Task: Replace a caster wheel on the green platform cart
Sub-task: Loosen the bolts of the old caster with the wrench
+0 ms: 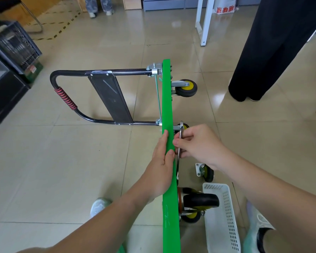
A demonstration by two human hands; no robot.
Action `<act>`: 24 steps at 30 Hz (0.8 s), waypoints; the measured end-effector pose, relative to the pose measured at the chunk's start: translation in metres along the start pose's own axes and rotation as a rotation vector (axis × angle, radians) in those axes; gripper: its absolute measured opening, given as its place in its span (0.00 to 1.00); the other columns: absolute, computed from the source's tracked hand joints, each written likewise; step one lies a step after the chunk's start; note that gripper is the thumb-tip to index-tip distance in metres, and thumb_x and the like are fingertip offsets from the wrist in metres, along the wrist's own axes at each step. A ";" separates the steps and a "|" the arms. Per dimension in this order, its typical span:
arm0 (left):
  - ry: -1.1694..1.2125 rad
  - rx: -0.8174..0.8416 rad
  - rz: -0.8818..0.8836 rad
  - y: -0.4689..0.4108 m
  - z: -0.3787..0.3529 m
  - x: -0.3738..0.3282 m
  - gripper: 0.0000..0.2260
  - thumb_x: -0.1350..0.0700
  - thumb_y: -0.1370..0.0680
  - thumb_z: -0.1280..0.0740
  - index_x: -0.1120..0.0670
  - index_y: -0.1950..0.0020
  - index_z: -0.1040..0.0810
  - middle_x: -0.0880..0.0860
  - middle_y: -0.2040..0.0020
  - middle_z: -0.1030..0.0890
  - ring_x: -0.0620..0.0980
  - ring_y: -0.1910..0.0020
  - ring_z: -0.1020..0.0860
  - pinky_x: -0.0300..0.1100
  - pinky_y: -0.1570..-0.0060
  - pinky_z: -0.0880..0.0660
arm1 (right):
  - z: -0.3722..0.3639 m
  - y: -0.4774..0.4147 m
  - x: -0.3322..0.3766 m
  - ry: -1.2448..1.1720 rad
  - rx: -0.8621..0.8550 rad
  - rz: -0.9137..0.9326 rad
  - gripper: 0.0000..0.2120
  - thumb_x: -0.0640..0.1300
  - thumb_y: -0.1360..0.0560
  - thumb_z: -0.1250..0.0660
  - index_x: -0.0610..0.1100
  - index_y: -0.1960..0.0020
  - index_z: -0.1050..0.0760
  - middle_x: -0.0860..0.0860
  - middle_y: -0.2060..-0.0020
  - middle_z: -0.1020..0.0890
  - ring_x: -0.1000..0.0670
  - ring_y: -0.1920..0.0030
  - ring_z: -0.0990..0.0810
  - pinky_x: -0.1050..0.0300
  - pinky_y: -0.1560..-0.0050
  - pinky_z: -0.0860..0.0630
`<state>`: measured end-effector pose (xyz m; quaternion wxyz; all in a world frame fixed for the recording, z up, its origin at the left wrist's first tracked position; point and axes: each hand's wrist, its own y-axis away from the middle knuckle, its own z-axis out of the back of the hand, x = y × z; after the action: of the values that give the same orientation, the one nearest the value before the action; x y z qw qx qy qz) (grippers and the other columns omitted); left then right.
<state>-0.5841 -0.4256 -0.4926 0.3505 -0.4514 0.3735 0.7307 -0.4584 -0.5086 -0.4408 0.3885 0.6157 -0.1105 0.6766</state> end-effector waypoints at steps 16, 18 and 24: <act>-0.005 -0.038 0.015 -0.001 -0.001 -0.003 0.25 0.53 0.11 0.50 0.39 0.16 0.54 0.41 0.19 0.40 0.35 0.25 0.39 0.12 0.43 0.47 | -0.004 0.020 0.004 -0.062 -0.068 0.053 0.08 0.35 0.24 0.28 0.46 0.59 0.17 0.40 0.59 0.14 0.41 0.55 0.14 0.47 0.54 0.15; -0.004 -0.038 0.019 -0.001 -0.001 -0.003 0.25 0.52 0.11 0.50 0.38 0.16 0.54 0.40 0.19 0.40 0.34 0.25 0.40 0.12 0.43 0.47 | -0.004 0.021 0.004 -0.035 -0.062 0.075 0.08 0.36 0.24 0.28 0.47 0.59 0.17 0.41 0.60 0.14 0.41 0.54 0.14 0.47 0.54 0.15; -0.004 -0.038 0.040 0.003 -0.001 -0.008 0.25 0.52 0.11 0.50 0.37 0.16 0.53 0.36 0.22 0.41 0.33 0.27 0.40 0.11 0.46 0.47 | 0.014 0.016 0.008 -0.150 -0.125 0.090 0.05 0.36 0.24 0.29 0.44 0.56 0.17 0.44 0.61 0.14 0.44 0.59 0.13 0.50 0.55 0.15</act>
<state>-0.5832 -0.4291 -0.4852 0.3279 -0.4492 0.3676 0.7454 -0.4580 -0.5243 -0.4251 0.3859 0.6335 -0.2087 0.6374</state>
